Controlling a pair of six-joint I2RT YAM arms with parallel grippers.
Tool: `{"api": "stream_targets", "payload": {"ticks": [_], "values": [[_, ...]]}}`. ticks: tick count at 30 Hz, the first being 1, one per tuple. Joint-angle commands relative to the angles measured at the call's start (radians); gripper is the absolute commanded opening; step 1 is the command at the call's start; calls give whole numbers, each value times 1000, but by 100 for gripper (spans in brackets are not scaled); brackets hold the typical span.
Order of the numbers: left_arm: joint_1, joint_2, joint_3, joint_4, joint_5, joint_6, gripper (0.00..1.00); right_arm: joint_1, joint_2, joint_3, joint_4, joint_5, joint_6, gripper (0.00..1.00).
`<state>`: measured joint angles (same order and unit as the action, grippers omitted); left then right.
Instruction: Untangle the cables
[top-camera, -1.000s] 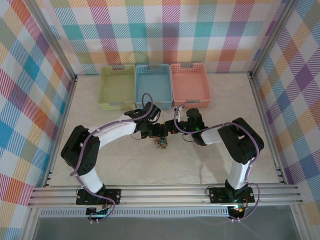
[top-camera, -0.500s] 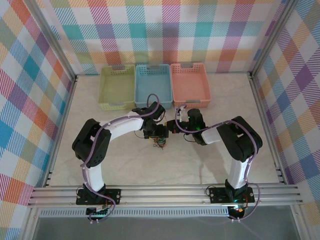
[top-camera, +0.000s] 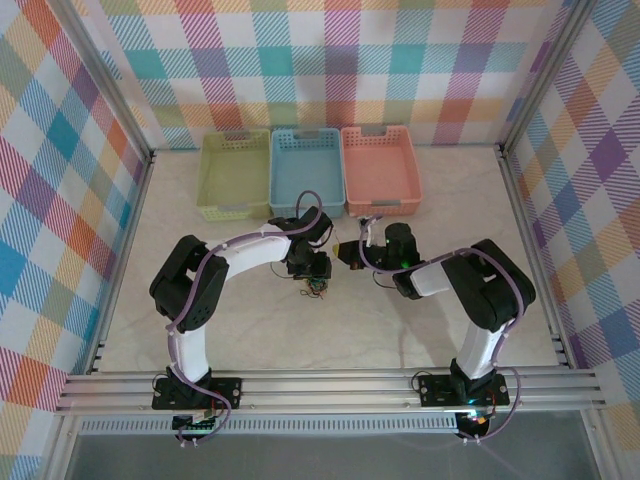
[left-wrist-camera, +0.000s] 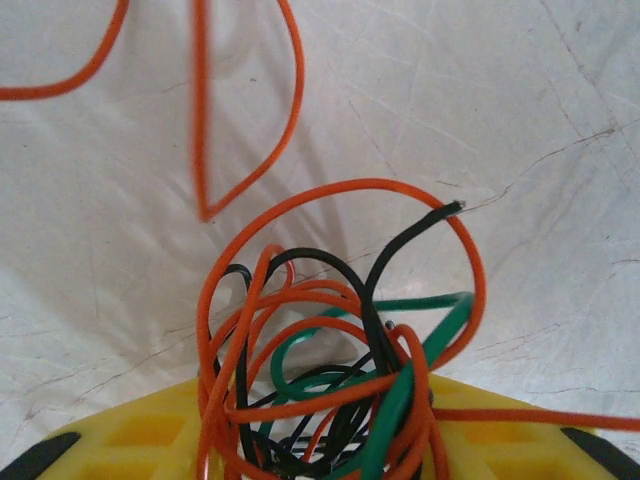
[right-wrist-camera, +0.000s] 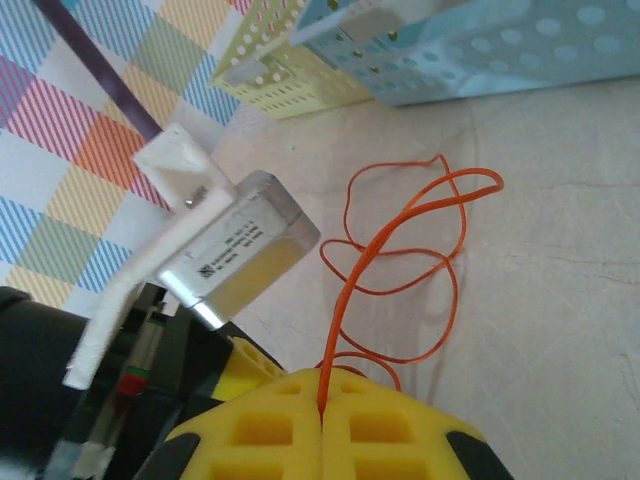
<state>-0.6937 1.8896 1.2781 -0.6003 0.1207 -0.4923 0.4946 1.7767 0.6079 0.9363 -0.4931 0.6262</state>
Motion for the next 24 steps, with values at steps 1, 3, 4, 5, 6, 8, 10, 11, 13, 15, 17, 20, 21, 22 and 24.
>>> {"api": "stream_targets", "payload": {"ticks": [1, 3, 4, 5, 6, 8, 10, 11, 13, 15, 17, 20, 21, 22, 24], "values": [[-6, 10, -5, -67, -40, 14, 41, -30, -66, -18, 95, -6, 21, 0], [-5, 13, -3, -69, -38, 16, 41, -39, -96, -30, 97, -3, 17, 0], [-6, 14, -3, -70, -39, 16, 40, -44, -114, -35, 97, -2, 15, 0], [-6, 16, -4, -70, -38, 17, 39, -49, -131, -39, 96, -2, 13, 0], [-3, 16, -2, -72, -38, 16, 39, -54, -147, -45, 93, -1, 12, 0], [-5, 19, -2, -74, -37, 16, 38, -64, -188, -59, 90, 9, 10, 0], [-3, 22, 0, -75, -37, 15, 38, -78, -228, -73, 86, 22, 6, 0], [-4, 21, -1, -76, -37, 17, 38, -84, -247, -81, 85, 30, 4, 0], [-3, 22, -1, -75, -36, 16, 37, -101, -294, -98, 71, 55, -3, 0], [-2, 23, 0, -77, -37, 16, 37, -112, -333, -111, 59, 77, -11, 0], [-3, 27, 2, -77, -33, 17, 36, -118, -365, -127, 58, 98, -14, 0], [-3, 32, 7, -82, -33, 16, 33, -122, -389, -122, 24, 99, -22, 0], [-2, 32, 7, -83, -33, 17, 33, -123, -392, -122, 22, 99, -23, 0], [-3, 30, 6, -82, -35, 16, 32, -126, -397, -124, 23, 100, -22, 0], [-1, 26, 0, -82, -36, 14, 31, -138, -416, -123, 11, 97, -11, 0]]}}
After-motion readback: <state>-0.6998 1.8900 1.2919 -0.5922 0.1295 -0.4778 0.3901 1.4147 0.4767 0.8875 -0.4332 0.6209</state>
